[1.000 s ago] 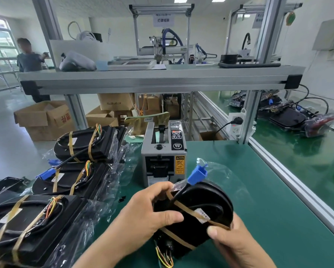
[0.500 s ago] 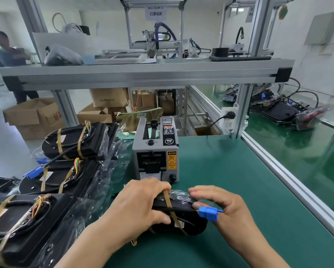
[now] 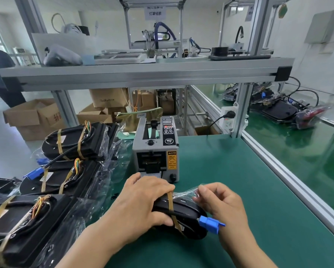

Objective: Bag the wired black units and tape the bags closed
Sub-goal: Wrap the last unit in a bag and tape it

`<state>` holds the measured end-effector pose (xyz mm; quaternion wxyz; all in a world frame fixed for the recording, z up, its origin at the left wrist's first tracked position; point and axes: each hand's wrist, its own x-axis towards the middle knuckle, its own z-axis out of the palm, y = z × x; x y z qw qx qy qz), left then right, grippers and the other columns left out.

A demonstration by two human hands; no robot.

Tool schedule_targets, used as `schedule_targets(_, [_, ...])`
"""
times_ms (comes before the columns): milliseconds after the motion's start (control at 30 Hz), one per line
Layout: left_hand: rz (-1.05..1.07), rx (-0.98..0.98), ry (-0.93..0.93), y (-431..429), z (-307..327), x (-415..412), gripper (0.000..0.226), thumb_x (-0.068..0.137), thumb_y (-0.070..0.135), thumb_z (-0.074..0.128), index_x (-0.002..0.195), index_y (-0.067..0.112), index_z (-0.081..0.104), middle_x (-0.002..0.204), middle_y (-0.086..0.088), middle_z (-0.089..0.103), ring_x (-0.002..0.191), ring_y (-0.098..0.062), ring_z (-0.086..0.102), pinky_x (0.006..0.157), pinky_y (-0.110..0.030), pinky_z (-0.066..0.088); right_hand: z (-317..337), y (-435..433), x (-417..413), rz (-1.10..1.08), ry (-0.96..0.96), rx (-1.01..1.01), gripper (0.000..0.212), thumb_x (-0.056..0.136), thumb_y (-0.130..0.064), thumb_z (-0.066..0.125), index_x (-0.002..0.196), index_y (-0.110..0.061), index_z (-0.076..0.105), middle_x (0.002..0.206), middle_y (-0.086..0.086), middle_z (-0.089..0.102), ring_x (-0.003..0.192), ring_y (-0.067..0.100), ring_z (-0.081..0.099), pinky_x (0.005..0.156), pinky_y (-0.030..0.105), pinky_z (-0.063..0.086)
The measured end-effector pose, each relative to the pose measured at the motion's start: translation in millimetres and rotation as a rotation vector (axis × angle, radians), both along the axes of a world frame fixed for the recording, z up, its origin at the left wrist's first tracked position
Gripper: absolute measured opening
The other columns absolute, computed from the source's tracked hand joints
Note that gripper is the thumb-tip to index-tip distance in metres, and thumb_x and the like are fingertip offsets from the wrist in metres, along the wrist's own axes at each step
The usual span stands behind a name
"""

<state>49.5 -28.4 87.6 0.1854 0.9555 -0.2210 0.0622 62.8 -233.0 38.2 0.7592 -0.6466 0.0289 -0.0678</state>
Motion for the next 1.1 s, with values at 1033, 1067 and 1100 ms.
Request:
schedule_targets(1033, [0.793, -1.270, 0.621, 16, -1, 87, 0.011, 0.093, 0.019, 0.066, 0.084, 0.013, 0.069, 0.057, 0.004, 0.056, 0.043, -0.005, 0.043, 0.042, -0.016, 0.034, -10, -7, -25, 0.155, -0.095, -0.051, 0.024, 0.081, -0.014, 0.070, 0.095, -0.031, 0.079, 0.095, -0.001, 0.078, 0.087, 0.010, 0.074, 0.071, 0.012, 0.053])
schedule_targets(1067, [0.801, -1.338, 0.711, 16, -5, 93, 0.013, 0.093, 0.018, 0.065, 0.082, 0.012, 0.068, 0.051, 0.006, 0.054, 0.037, -0.004, 0.041, 0.041, -0.015, 0.033, -9, -7, -26, 0.160, -0.092, -0.054, 0.026, 0.083, -0.011, 0.069, 0.094, -0.032, 0.079, 0.095, -0.001, 0.078, 0.087, 0.010, 0.074, 0.070, 0.012, 0.053])
schedule_targets(1100, [0.798, -1.391, 0.754, 16, -9, 98, 0.015, 0.094, 0.016, 0.064, 0.080, 0.010, 0.066, 0.046, 0.006, 0.053, 0.034, -0.003, 0.040, 0.043, -0.015, 0.034, -9, -7, -27, 0.167, -0.090, -0.057, 0.027, 0.085, -0.009, 0.069, 0.094, -0.032, 0.079, 0.094, -0.001, 0.079, 0.086, 0.010, 0.074, 0.070, 0.012, 0.053])
